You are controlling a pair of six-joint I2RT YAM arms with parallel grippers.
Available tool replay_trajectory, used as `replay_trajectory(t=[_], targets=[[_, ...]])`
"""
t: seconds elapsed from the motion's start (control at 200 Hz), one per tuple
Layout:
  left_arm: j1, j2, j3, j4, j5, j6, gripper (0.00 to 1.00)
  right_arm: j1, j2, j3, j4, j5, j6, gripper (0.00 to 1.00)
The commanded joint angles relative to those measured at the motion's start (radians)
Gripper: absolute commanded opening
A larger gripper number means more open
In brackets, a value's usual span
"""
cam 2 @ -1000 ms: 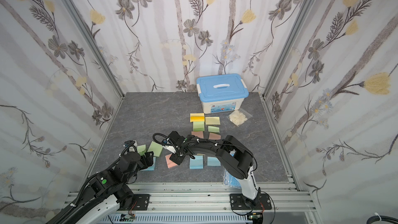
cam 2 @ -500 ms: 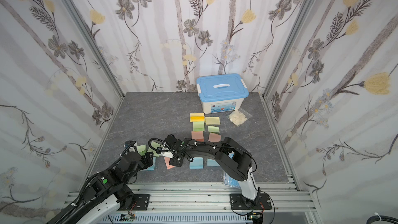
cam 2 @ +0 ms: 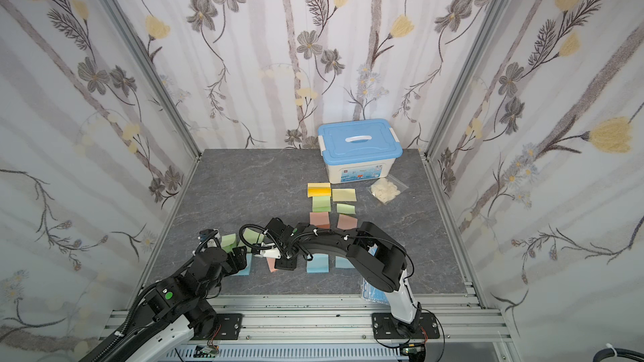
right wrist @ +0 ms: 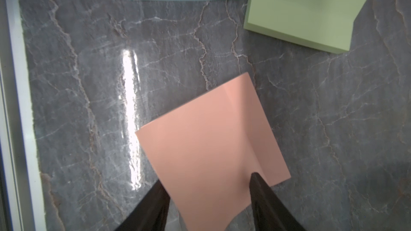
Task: Tear off pages from different memo pads
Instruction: Pick up the memo pad from the center of the board.
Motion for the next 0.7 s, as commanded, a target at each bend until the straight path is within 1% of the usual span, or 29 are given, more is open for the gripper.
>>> replay_trajectory(t=[0.0, 0.1, 0.17, 0.41, 0.52, 0.56, 0.589, 0.609, 0.644, 0.694], targets=[[0.003, -0.01, -0.001, -0.01, -0.024, -0.013, 0.88, 0.002, -0.005, 0.016, -0.001, -0.013, -0.023, 0.57], [0.002, -0.014, -0.006, -0.013, -0.023, -0.014, 0.88, 0.002, -0.006, 0.026, -0.009, -0.014, -0.029, 0.54], [0.003, -0.014, -0.006, -0.01, -0.021, -0.014, 0.88, 0.003, 0.002, 0.041, -0.025, -0.014, -0.037, 0.5], [0.005, -0.017, -0.012, -0.008, -0.015, -0.018, 0.88, 0.003, 0.05, 0.105, -0.075, -0.015, -0.046, 0.46], [0.005, -0.024, -0.019, -0.008, -0.015, -0.024, 0.88, 0.005, 0.065, 0.124, -0.076, 0.0, -0.046, 0.35], [0.004, -0.03, -0.023, -0.009, -0.016, -0.027, 0.88, 0.004, 0.073, 0.132, -0.076, 0.006, -0.046, 0.34], [0.004, -0.035, -0.024, -0.01, -0.017, -0.029, 0.88, 0.004, 0.077, 0.134, -0.076, 0.002, -0.053, 0.28], [0.004, -0.039, -0.025, -0.011, -0.018, -0.028, 0.88, 0.003, 0.08, 0.136, -0.076, -0.003, -0.06, 0.22], [0.004, -0.044, -0.024, -0.014, -0.021, -0.028, 0.88, 0.004, 0.083, 0.138, -0.076, -0.014, -0.073, 0.0], [0.005, -0.05, -0.023, -0.02, -0.023, -0.027, 0.88, 0.003, 0.076, 0.138, -0.076, -0.023, -0.074, 0.0]])
